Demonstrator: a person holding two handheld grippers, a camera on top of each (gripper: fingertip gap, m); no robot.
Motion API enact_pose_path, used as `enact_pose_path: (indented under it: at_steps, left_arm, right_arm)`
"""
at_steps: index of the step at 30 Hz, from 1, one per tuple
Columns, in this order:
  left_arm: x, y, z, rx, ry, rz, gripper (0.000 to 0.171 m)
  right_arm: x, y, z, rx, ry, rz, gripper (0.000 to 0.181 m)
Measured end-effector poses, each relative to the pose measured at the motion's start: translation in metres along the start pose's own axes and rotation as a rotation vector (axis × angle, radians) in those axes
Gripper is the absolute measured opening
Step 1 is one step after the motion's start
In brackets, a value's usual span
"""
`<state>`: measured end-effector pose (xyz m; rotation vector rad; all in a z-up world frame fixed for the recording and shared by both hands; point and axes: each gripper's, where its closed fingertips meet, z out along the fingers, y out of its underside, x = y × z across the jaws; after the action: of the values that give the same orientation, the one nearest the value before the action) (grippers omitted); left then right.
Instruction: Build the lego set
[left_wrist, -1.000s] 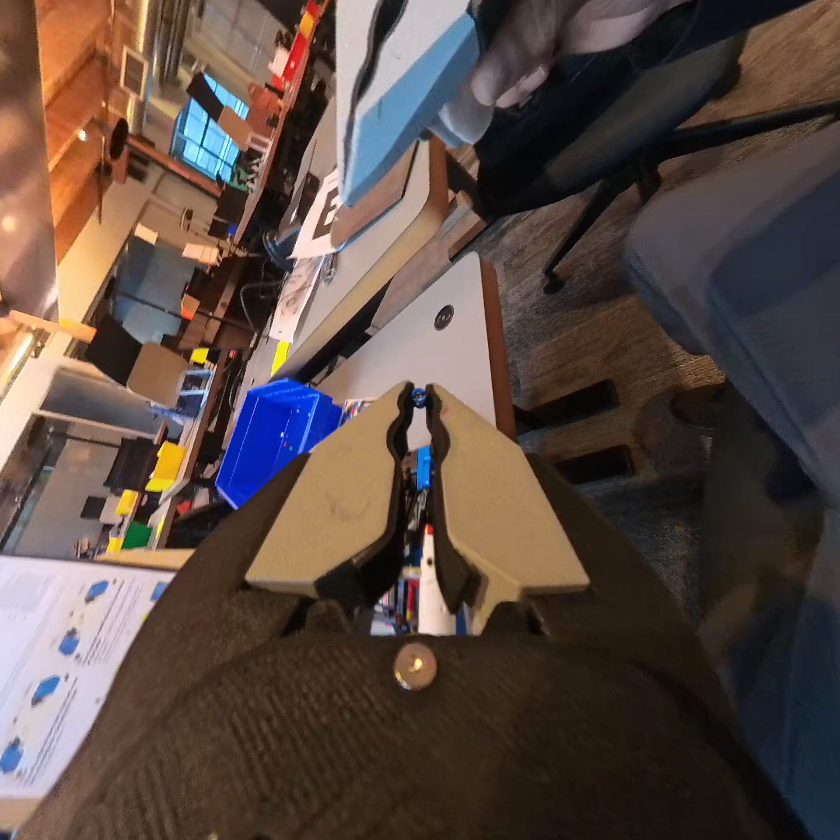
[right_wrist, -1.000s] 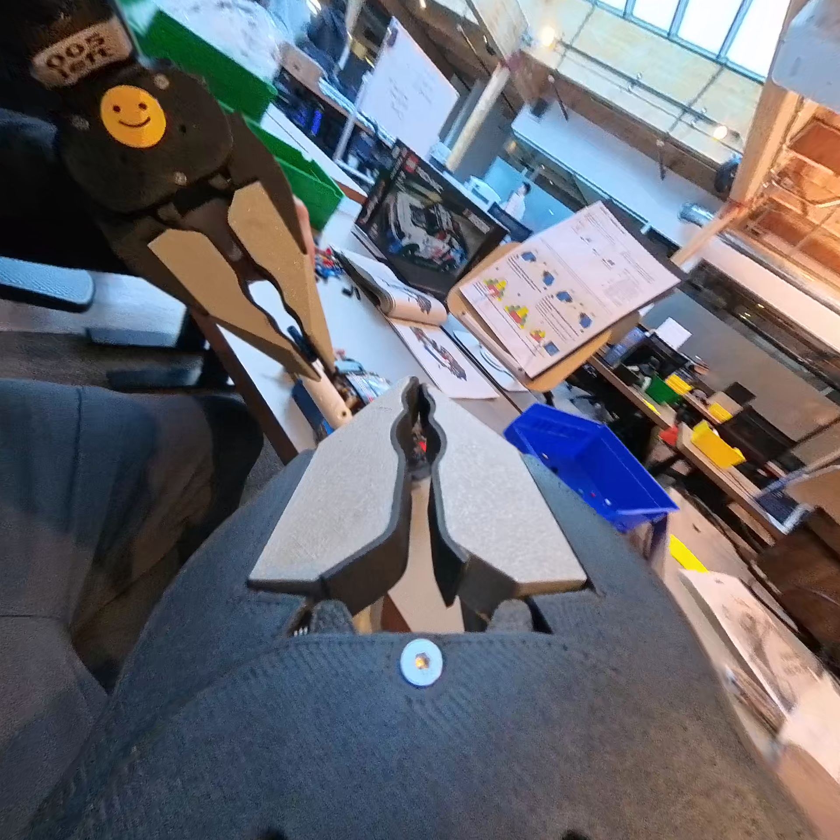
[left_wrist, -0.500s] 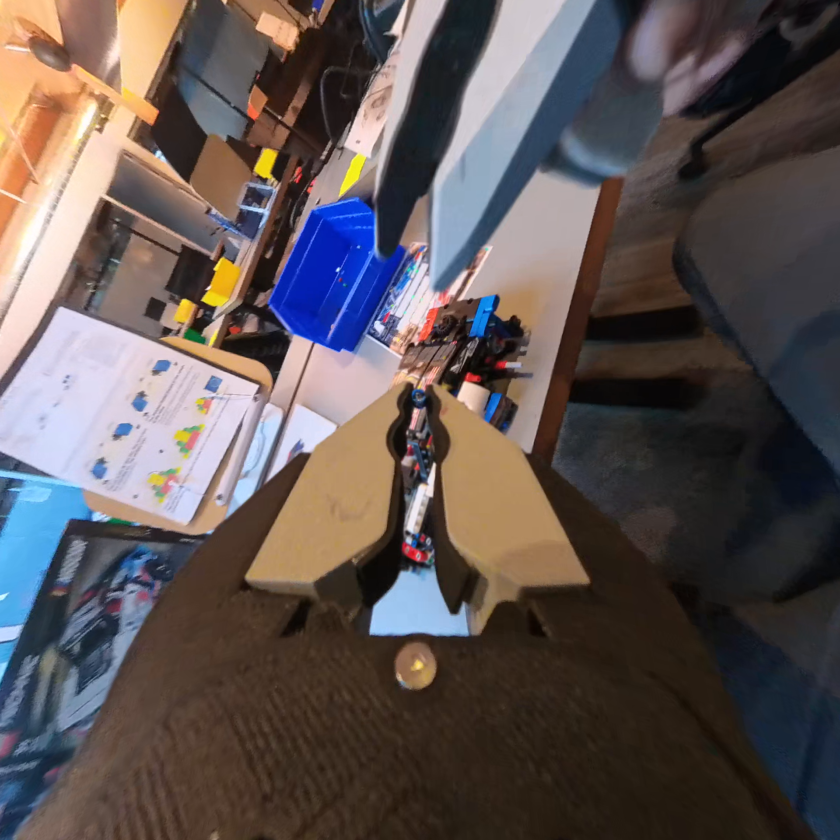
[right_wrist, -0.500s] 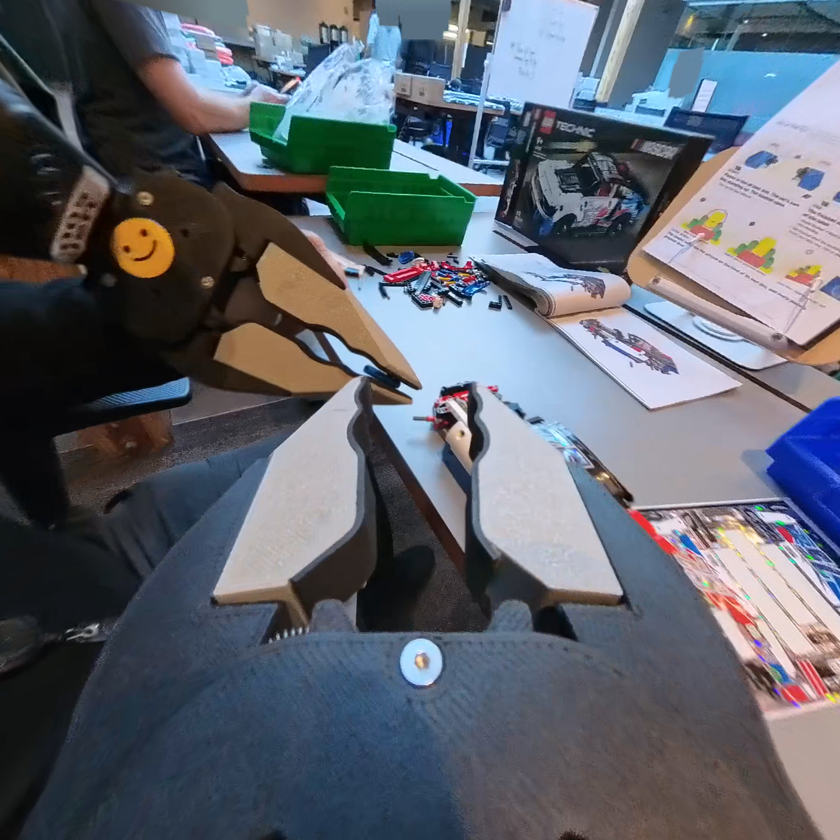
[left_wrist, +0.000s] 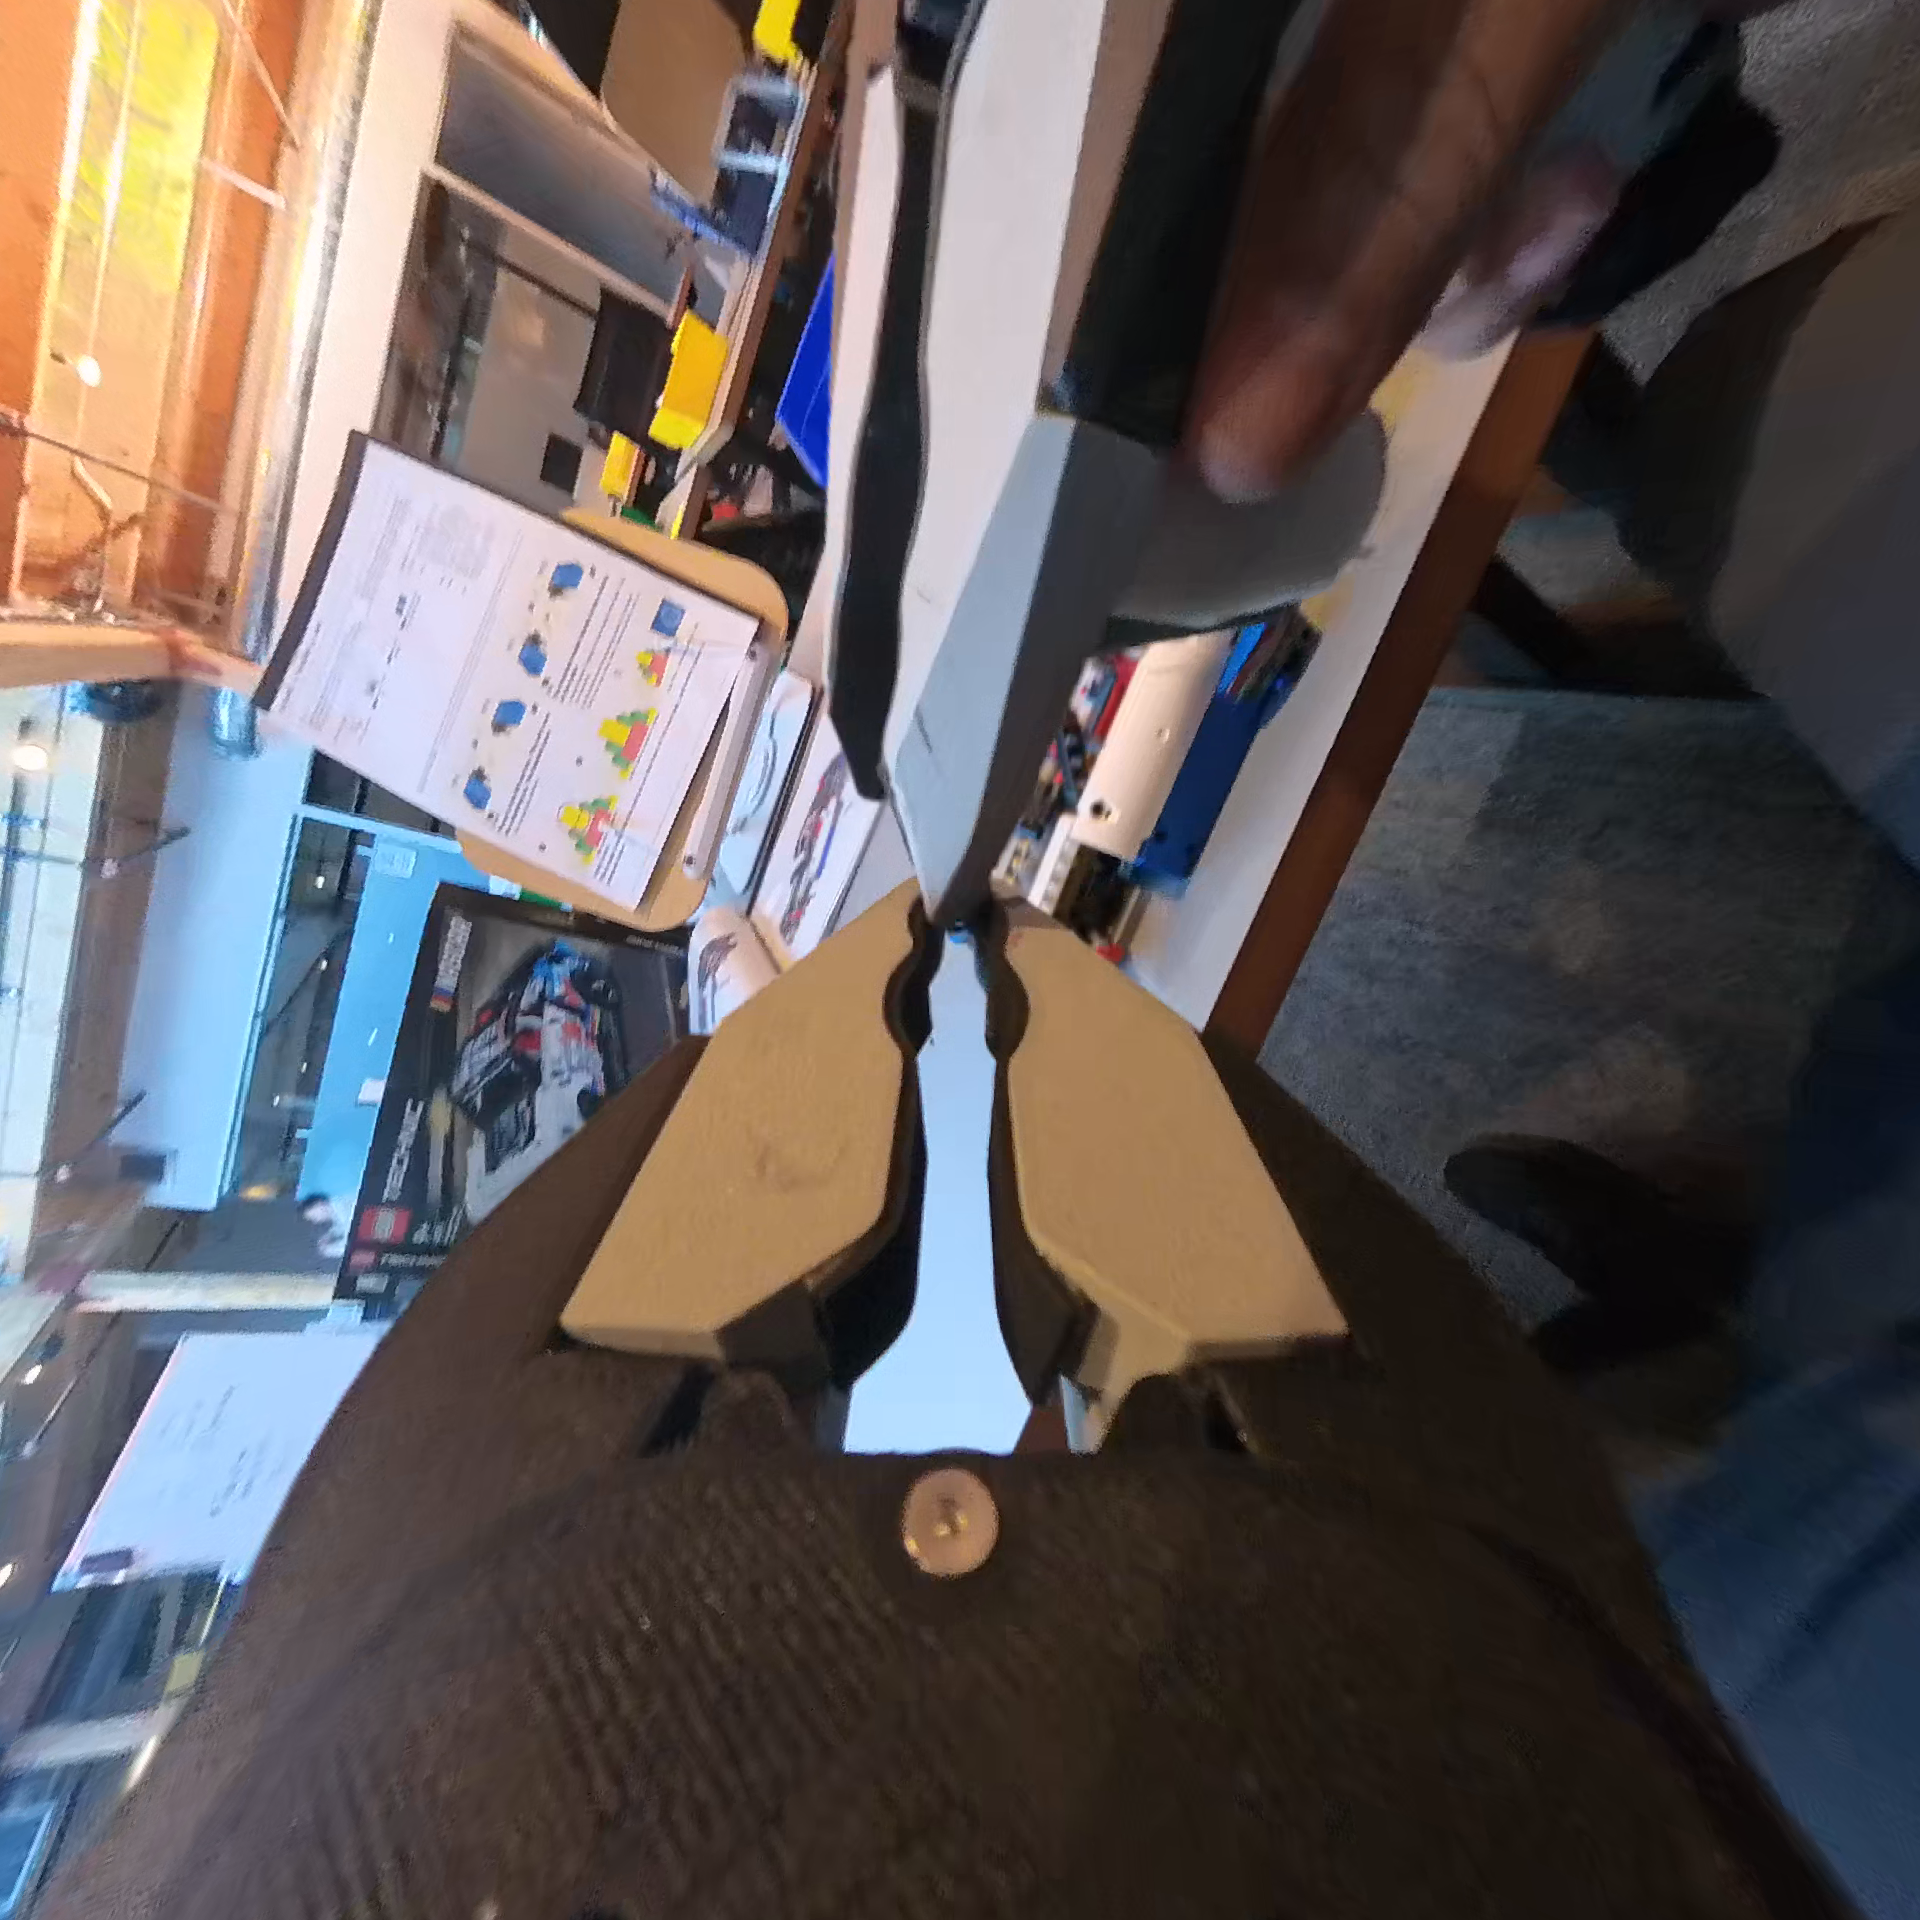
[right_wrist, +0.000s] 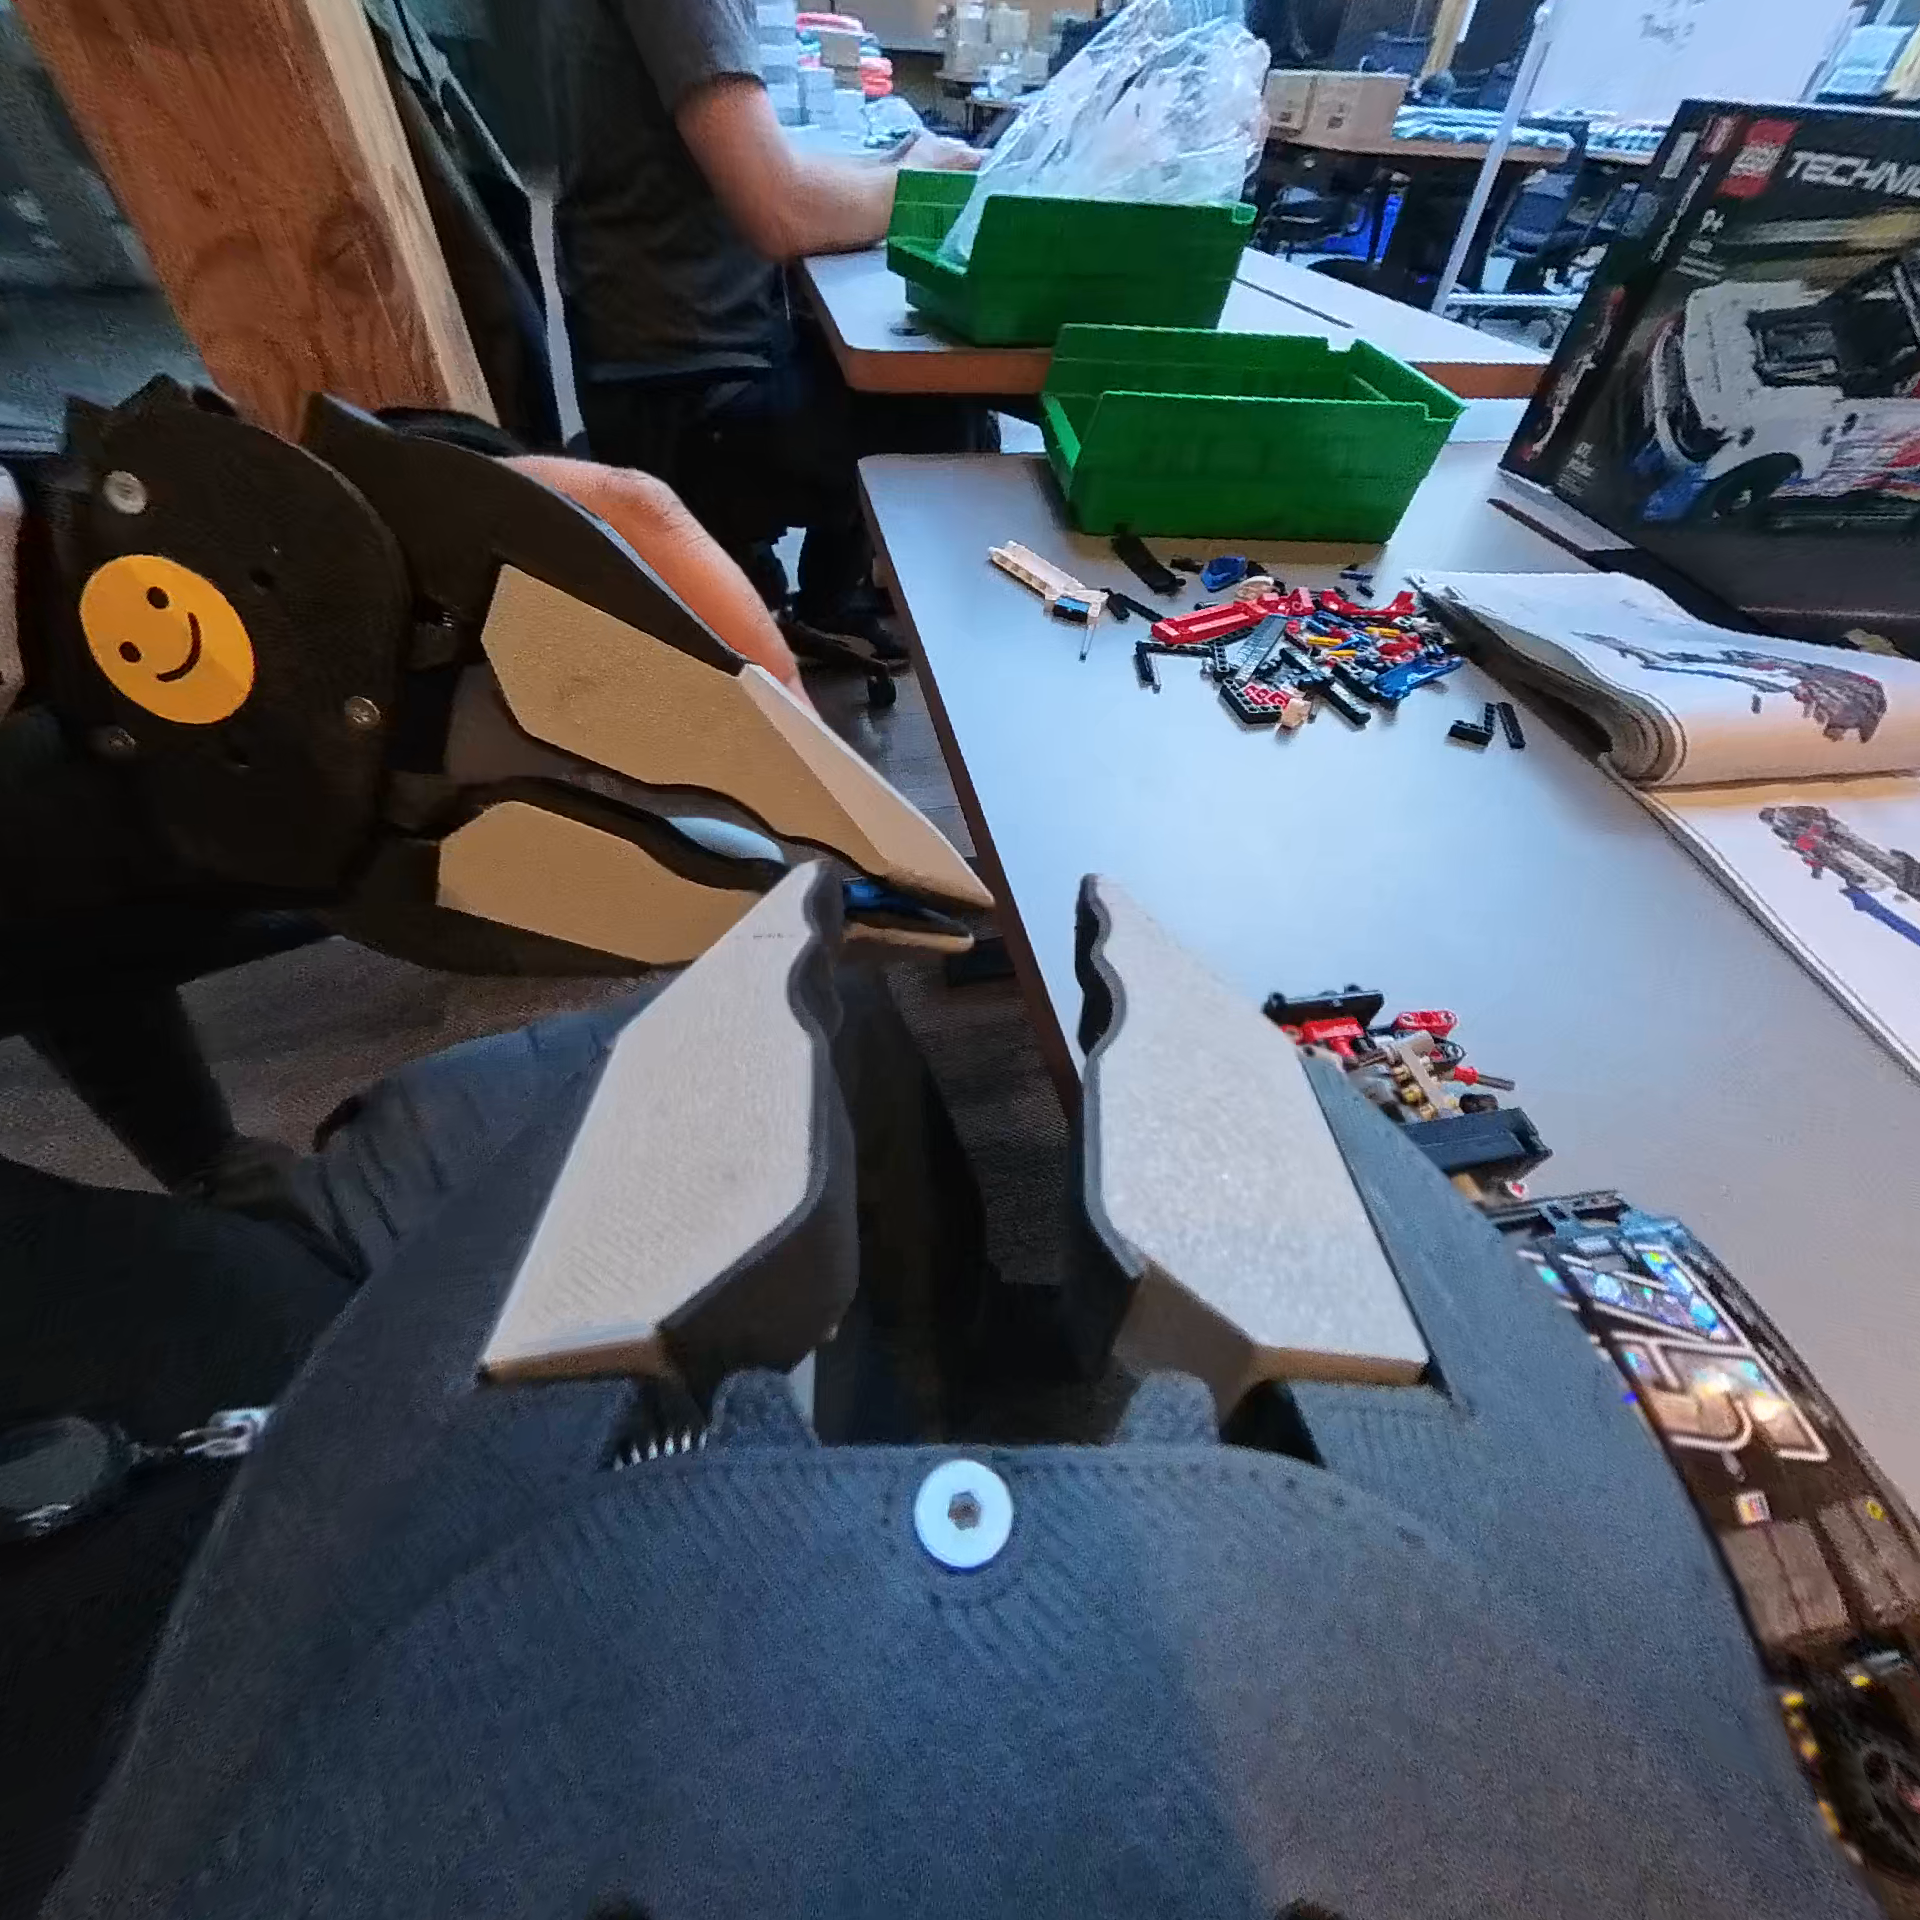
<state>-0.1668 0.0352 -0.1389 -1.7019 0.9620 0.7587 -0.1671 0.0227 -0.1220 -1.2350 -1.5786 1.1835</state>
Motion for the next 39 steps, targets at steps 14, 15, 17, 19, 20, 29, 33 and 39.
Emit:
enact_pose_path:
  at_steps: [14,15,17,19,20,29,33,39]
  left_arm:
    - [-0.008,0.019,-0.005,-0.010,-0.026,-0.103,0.003]
    - [-0.007,0.016,-0.004,0.003,-0.020,-0.106,0.003]
    - [-0.003,0.010,-0.003,0.027,-0.015,-0.098,0.002]
    - [-0.001,0.010,-0.002,0.028,-0.004,-0.085,0.002]
    - [-0.003,0.014,-0.002,0.019,-0.002,-0.082,0.002]
    - [0.002,0.152,0.012,-0.139,0.150,-0.419,0.002]
    - [-0.023,0.189,0.039,-0.181,0.206,-0.499,0.002]
    - [-0.047,0.188,0.093,-0.065,0.307,-0.697,0.002]
  right_arm:
    - [-0.016,-0.002,0.010,0.023,-0.148,-0.027,0.021]
    - [-0.016,-0.002,0.009,0.028,-0.144,-0.024,0.019]
    - [-0.016,-0.001,0.007,0.027,-0.137,-0.027,0.016]
    - [-0.017,-0.001,0.003,0.021,-0.132,-0.033,0.014]
    - [-0.014,-0.001,-0.001,0.019,-0.108,-0.045,0.015]
    - [0.036,0.024,-0.030,-0.070,-0.056,0.112,0.044]
    - [0.062,0.027,-0.032,-0.042,-0.037,0.156,0.046]
    - [0.105,0.028,-0.039,-0.017,0.081,0.220,0.045]
